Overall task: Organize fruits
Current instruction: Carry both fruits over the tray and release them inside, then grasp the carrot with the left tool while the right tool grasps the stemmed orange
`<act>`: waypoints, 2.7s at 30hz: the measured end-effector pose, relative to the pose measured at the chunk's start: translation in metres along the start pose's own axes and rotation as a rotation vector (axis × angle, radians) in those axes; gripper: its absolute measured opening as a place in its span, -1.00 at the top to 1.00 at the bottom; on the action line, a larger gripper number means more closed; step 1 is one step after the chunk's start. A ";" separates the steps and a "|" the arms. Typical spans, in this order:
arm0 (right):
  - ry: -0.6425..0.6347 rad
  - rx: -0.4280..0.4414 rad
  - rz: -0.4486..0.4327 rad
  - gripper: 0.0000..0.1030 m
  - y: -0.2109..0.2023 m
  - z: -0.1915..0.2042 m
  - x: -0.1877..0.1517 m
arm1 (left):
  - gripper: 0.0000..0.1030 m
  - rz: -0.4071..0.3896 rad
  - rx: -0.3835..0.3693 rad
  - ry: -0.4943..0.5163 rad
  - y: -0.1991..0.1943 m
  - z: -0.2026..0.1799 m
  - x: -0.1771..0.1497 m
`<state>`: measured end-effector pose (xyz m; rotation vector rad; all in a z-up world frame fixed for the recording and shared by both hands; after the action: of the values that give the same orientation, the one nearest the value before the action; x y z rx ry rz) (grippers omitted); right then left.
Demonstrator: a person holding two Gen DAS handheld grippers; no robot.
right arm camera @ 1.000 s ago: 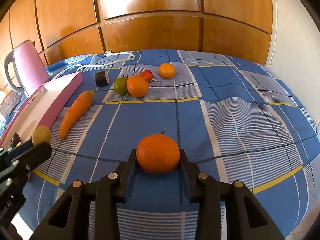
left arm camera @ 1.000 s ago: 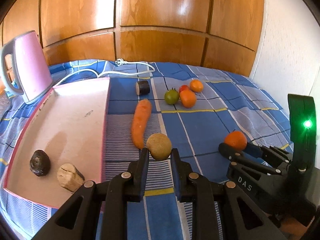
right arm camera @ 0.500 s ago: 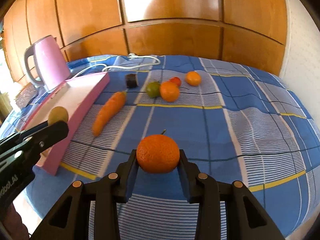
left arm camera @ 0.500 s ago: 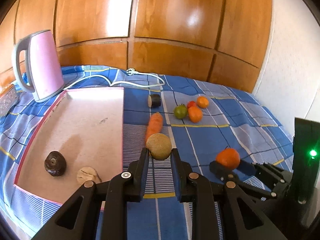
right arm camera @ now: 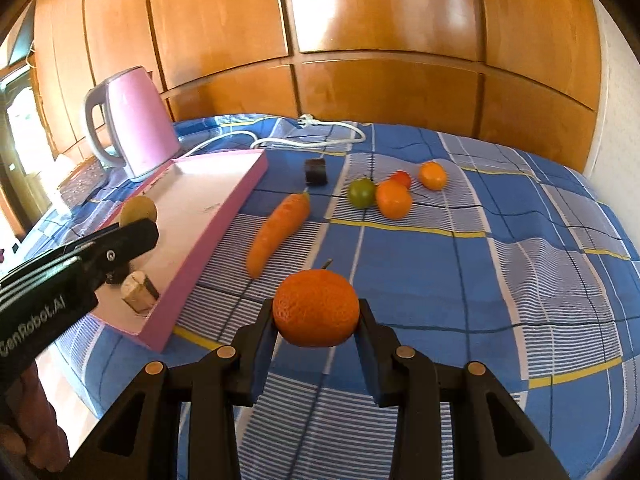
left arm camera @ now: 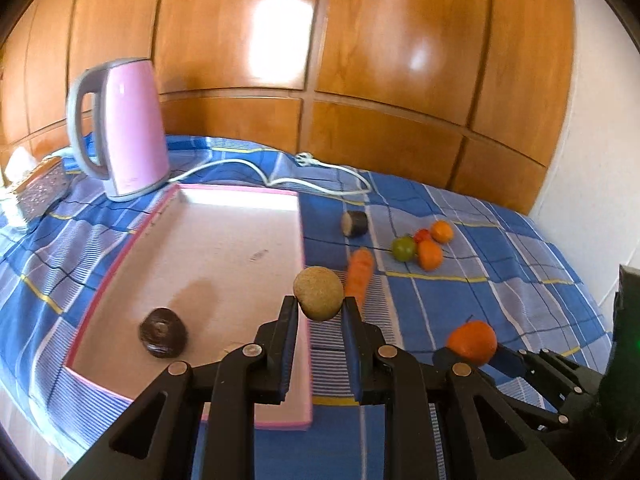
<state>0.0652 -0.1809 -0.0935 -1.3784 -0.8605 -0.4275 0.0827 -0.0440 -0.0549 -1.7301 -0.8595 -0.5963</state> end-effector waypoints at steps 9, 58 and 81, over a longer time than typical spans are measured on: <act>-0.072 0.071 -0.017 0.26 0.000 0.029 0.020 | 0.57 -0.023 0.079 -0.106 -0.001 0.050 0.022; -0.031 0.123 -0.017 0.22 0.022 0.060 0.068 | 0.25 -0.024 0.175 -0.159 0.001 0.090 0.038; 0.184 -0.068 0.040 0.22 0.016 -0.042 0.021 | 0.17 0.071 0.023 0.030 0.020 0.014 0.010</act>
<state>0.1017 -0.2136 -0.0872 -1.3919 -0.6718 -0.5483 0.1045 -0.0318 -0.0632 -1.7198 -0.7782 -0.5616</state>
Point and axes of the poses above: each gripper's, at about its wrist camera, not at the fingertips, and y roughly the way its jaws point, z to its left, x to its top, the point moved 5 cm from there along y, roughly the way its jaws point, and after that the axes turned 13 degrees about -y, right-handed, at the moved point
